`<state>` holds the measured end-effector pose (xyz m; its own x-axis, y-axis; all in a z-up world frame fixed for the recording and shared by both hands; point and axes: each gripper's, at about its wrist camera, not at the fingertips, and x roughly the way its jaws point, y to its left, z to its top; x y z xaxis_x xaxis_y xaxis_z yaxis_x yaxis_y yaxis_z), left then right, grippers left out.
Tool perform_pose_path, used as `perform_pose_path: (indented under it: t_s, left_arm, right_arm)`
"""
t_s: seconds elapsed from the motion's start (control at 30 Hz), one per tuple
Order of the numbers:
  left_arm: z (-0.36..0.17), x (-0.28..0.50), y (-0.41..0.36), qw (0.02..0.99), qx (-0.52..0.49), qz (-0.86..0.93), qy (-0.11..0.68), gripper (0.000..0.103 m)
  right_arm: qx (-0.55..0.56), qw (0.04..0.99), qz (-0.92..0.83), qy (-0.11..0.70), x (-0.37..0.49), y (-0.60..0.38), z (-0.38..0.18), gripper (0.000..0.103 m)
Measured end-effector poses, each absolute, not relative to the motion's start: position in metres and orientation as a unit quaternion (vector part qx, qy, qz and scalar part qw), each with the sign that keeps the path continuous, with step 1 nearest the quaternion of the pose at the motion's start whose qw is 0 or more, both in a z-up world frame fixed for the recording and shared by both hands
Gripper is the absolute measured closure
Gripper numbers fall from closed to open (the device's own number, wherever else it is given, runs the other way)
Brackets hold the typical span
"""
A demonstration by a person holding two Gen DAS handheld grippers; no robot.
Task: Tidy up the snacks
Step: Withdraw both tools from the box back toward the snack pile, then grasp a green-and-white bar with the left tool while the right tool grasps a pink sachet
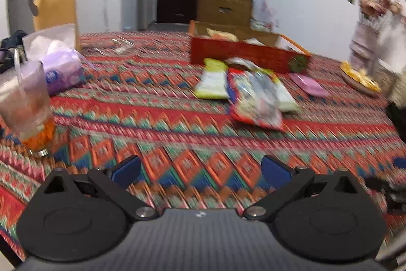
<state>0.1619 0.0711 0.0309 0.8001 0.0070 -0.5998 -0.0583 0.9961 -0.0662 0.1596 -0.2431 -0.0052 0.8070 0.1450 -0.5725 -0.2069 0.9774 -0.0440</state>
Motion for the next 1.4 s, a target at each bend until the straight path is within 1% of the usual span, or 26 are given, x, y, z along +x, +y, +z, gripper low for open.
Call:
perform_pose_path:
  t_s: [0.23, 0.37, 0.5, 0.57, 0.6, 0.73, 0.8, 0.87, 0.93, 1.07, 1.13, 1.3, 1.33, 1.37, 1.4]
  left_arm:
    - [0.035, 0.223, 0.081, 0.951, -0.03, 0.037, 0.305, 0.003]
    - [0.038, 0.266, 0.078, 0.955, -0.013, 0.033, 0.294, 0.004]
    - [0.036, 0.316, 0.074, 0.955, -0.018, 0.016, 0.294, 0.005]
    - [0.033, 0.343, 0.072, 0.953, -0.023, 0.015, 0.302, 0.007]
    - [0.031, 0.357, 0.071, 0.951, -0.024, 0.016, 0.307, 0.011]
    - [0.017, 0.398, 0.063, 0.944, -0.014, 0.001, 0.329, 0.015]
    - [0.008, 0.416, 0.059, 0.94, -0.018, -0.015, 0.34, 0.015]
    - [0.0, 0.432, 0.057, 0.936, -0.017, -0.009, 0.351, 0.021]
    - [-0.006, 0.444, 0.057, 0.933, -0.018, 0.005, 0.359, 0.03]
    - [-0.014, 0.45, 0.055, 0.936, 0.005, 0.007, 0.351, 0.032]
    - [-0.014, 0.448, 0.055, 0.938, 0.008, 0.005, 0.347, 0.033]
    - [-0.011, 0.428, 0.07, 0.935, 0.003, 0.024, 0.355, 0.033]
    - [-0.011, 0.422, 0.073, 0.934, 0.002, 0.027, 0.356, 0.036]
    - [-0.01, 0.416, 0.074, 0.935, 0.002, 0.028, 0.353, 0.043]
    - [-0.009, 0.407, 0.075, 0.937, 0.008, 0.024, 0.347, 0.063]
  right_arm:
    - [-0.076, 0.952, 0.087, 0.282, 0.214, -0.239, 0.003, 0.005]
    - [-0.096, 0.955, 0.087, 0.266, 0.261, -0.236, 0.012, 0.005]
    - [-0.097, 0.955, 0.095, 0.264, 0.314, -0.235, 0.015, 0.006]
    - [-0.092, 0.954, 0.102, 0.266, 0.339, -0.234, 0.015, 0.006]
    - [-0.088, 0.953, 0.104, 0.271, 0.353, -0.234, 0.015, 0.006]
    - [-0.064, 0.947, 0.104, 0.298, 0.402, -0.234, 0.005, 0.008]
    - [-0.043, 0.944, 0.104, 0.311, 0.421, -0.237, -0.004, 0.012]
    - [-0.025, 0.943, 0.103, 0.316, 0.433, -0.238, -0.012, 0.017]
    - [-0.017, 0.941, 0.107, 0.32, 0.44, -0.236, -0.018, 0.023]
    - [-0.027, 0.939, 0.115, 0.323, 0.441, -0.23, -0.025, 0.026]
    - [-0.026, 0.939, 0.122, 0.32, 0.439, -0.229, -0.024, 0.042]
    - [-0.023, 0.94, 0.124, 0.318, 0.431, -0.234, -0.024, 0.043]
    - [-0.02, 0.94, 0.122, 0.319, 0.429, -0.236, -0.023, 0.043]
    - [-0.018, 0.94, 0.118, 0.32, 0.427, -0.238, -0.022, 0.043]
    - [-0.016, 0.94, 0.116, 0.32, 0.423, -0.24, -0.022, 0.043]
